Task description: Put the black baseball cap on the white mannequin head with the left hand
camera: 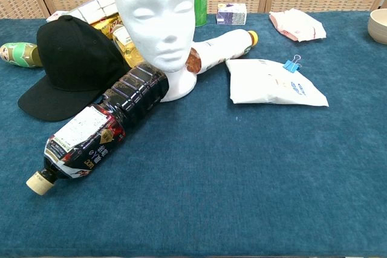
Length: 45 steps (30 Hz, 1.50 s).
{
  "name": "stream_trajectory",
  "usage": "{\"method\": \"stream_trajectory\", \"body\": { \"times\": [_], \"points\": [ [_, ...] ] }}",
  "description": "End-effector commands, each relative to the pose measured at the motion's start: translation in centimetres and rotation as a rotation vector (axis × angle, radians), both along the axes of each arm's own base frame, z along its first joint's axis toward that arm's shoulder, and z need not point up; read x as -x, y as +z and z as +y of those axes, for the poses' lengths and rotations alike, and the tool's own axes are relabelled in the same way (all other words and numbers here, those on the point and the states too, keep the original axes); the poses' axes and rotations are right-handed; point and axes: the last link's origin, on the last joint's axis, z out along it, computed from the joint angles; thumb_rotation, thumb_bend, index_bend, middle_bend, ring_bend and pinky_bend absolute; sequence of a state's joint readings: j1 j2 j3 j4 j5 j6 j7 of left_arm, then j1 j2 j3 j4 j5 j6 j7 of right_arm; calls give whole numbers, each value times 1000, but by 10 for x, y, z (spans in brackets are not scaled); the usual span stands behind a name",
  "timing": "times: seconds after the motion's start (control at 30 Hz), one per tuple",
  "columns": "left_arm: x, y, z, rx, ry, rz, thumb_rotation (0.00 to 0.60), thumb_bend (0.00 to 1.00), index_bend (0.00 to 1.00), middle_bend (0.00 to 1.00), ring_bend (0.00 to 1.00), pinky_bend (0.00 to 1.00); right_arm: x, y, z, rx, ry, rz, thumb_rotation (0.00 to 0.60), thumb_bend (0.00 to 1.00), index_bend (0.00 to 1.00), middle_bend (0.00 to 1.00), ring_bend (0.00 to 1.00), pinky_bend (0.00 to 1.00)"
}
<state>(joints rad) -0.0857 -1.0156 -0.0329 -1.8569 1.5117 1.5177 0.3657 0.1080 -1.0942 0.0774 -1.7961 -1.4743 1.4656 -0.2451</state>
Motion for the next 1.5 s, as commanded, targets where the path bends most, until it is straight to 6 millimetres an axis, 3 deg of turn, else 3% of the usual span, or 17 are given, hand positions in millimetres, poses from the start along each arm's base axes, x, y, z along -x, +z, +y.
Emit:
{"method": "stream_trajectory", "body": {
  "times": [0.03,0.93,1.27,1.5],
  "points": [
    [1,-1,0,2,3,-1,600,178,509,351,291,437,-1,0,-1,-1,0,0,600,82,399,430,428,526],
    [11,17,8,-26,-22,61,600,193,509,352,291,452,-1,7,10,14,2,-5,600,82,399,430,427,526],
    [33,14,40,-5,-30,130,600,181,590,537,436,568,-2,9,14,20,5,1,600,81,399,430,427,526],
    [51,-3,73,49,-28,131,600,109,643,610,481,598,-3,11,19,27,2,7,600,81,399,430,426,526]
  ]
}}
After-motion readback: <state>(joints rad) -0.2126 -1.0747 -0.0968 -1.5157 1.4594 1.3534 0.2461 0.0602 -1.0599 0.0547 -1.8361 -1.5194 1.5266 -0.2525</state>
